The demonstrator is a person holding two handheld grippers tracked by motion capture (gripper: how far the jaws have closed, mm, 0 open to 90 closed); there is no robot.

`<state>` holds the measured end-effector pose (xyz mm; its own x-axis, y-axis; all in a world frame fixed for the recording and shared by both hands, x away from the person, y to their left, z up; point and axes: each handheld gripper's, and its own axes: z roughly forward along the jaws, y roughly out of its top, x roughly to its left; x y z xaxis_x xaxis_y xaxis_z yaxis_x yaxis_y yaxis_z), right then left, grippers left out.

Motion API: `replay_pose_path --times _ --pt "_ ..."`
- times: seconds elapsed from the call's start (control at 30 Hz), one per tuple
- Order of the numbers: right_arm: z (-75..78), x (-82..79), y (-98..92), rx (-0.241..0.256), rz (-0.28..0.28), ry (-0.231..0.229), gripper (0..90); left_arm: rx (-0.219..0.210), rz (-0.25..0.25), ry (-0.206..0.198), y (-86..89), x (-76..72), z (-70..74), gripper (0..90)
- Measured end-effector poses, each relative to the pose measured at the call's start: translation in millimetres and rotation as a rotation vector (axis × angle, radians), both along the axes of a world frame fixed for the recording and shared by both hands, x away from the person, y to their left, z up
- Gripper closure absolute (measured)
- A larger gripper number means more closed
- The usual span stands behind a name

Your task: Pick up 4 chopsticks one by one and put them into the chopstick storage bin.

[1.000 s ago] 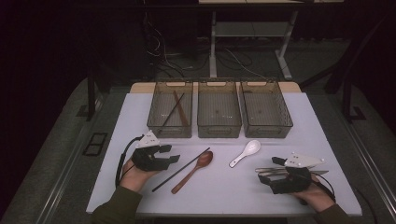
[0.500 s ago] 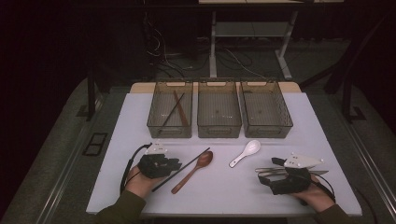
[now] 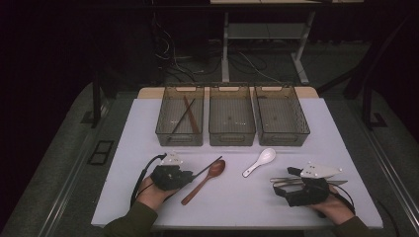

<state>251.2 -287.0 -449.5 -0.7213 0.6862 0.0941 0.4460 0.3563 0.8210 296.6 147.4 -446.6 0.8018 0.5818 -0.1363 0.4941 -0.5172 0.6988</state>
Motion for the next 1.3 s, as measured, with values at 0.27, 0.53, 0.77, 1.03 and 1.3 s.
replay_pose_path --times 0.27,0.53,0.77,1.03,1.3 --pt "0.0 0.0 0.1 0.001 -0.001 0.001 10.6 0.022 0.005 -0.021 -3.0 -1.8 -1.3 84.0" --pt "0.2 -0.4 0.4 -0.001 0.001 -0.004 10.6 0.033 0.009 -0.017 -4.1 -1.3 -0.1 85.1" --pt "0.1 -0.1 -0.3 -0.001 0.0 -0.001 10.7 0.022 0.012 0.001 -1.9 1.0 0.3 85.2" --pt "0.5 -0.4 -0.4 0.001 0.001 -0.003 10.6 0.007 0.025 -0.004 5.9 3.3 5.4 85.2" --pt "0.4 -0.4 -0.8 0.0 -0.001 -0.003 10.6 -0.039 0.053 -0.02 11.3 2.9 12.4 85.2"
